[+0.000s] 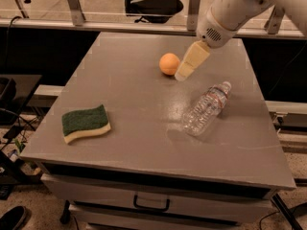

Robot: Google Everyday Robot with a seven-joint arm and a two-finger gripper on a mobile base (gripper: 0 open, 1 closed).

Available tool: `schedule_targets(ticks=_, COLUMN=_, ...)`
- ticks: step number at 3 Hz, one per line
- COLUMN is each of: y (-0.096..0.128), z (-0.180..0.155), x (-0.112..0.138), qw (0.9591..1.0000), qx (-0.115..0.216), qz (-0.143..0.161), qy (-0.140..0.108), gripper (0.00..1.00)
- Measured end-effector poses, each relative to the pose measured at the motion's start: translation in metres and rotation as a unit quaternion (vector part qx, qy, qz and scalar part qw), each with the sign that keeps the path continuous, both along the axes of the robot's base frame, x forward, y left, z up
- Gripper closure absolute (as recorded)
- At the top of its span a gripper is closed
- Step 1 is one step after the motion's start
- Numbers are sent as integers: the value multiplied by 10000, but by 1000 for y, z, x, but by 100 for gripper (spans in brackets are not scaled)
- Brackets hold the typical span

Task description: Move orange near sponge

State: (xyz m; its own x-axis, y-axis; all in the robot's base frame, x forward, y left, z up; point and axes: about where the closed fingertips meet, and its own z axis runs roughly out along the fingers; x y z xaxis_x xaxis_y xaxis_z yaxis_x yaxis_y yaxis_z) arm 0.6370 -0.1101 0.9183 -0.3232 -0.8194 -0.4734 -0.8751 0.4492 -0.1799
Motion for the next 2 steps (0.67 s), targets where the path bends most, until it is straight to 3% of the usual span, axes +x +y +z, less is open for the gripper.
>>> schedule_targets(ticks=2, y=24, z=-37, x=42, qw=9995, qx=198, qz=-233, qy=69, gripper=0)
